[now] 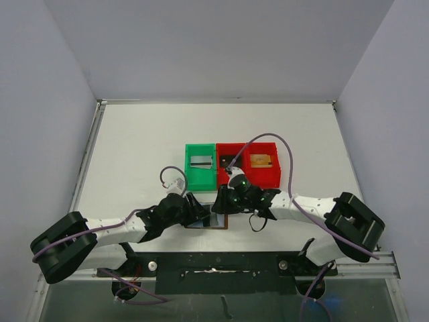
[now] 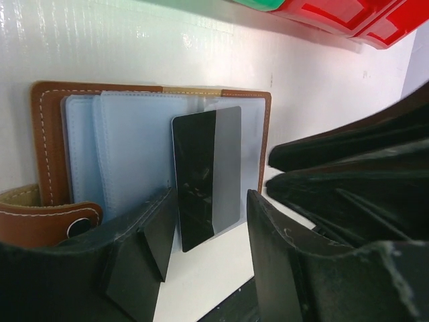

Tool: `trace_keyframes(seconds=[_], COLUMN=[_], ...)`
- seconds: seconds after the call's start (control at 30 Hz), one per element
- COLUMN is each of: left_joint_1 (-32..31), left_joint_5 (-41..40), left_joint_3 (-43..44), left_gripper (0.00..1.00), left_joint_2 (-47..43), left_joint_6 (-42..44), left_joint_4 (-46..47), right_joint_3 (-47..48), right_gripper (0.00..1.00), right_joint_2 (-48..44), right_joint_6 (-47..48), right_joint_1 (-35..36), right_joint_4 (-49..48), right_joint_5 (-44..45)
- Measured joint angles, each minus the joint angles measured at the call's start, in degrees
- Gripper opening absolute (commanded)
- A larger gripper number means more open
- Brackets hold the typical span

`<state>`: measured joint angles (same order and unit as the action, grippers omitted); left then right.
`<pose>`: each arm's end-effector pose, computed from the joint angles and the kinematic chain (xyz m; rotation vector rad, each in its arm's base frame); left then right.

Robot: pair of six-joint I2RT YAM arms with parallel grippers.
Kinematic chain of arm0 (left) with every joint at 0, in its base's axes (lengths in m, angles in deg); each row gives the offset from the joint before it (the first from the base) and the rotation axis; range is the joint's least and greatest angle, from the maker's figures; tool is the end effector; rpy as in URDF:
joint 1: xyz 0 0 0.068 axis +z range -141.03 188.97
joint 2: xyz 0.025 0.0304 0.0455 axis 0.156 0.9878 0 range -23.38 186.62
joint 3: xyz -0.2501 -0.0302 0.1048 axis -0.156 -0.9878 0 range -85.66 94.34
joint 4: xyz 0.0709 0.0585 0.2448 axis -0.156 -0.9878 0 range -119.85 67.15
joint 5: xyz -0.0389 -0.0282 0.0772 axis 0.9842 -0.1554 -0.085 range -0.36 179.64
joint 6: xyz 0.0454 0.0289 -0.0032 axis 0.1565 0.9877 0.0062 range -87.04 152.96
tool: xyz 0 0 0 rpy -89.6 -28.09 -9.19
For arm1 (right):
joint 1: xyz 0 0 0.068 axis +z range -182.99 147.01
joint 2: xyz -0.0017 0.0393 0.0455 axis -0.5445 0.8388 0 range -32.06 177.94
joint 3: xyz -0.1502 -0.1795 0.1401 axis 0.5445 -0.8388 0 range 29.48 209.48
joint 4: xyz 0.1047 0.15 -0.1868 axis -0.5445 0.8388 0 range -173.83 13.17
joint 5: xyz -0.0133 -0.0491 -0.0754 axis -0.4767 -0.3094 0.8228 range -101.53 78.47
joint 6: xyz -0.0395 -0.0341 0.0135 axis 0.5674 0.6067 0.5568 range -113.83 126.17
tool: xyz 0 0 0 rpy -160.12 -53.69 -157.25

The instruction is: Take the credit cards out of the card holder

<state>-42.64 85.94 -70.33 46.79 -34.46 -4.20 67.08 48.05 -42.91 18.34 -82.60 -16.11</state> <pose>0.1316 -0.1624 0.1314 -0.3724 2.3930 -1.0190 0.1695 0.2164 0.1765 -0.0931 2.5359 0.8976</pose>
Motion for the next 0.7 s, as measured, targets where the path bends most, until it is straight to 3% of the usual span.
trace_keyframes(seconds=[0.23, 0.43, 0.7], left_joint_1=[0.0, 0.1, 0.4], left_joint_5=[-0.1, -0.1, 0.3], left_joint_3=[-1.7, -6.0, -8.3], left_gripper=[0.49, 0.48, 0.26], left_joint_2=[-1.2, -1.3, 2.3], left_joint_6=[-0.9, -3.3, -5.5], left_joint_4=[1.6, 9.1, 16.3], right_joint_3=[-1.8, -6.2, -8.7], right_gripper=[0.29, 0.26, 0.24], right_joint_2=[5.0, 4.8, 4.7], right_joint_6=[-3.0, -5.9, -7.4], right_joint_1=[0.1, -0.6, -1.1], right_joint_4=[-3.6, -11.5, -16.4], right_joint_5=[-1.2, -2.3, -3.4])
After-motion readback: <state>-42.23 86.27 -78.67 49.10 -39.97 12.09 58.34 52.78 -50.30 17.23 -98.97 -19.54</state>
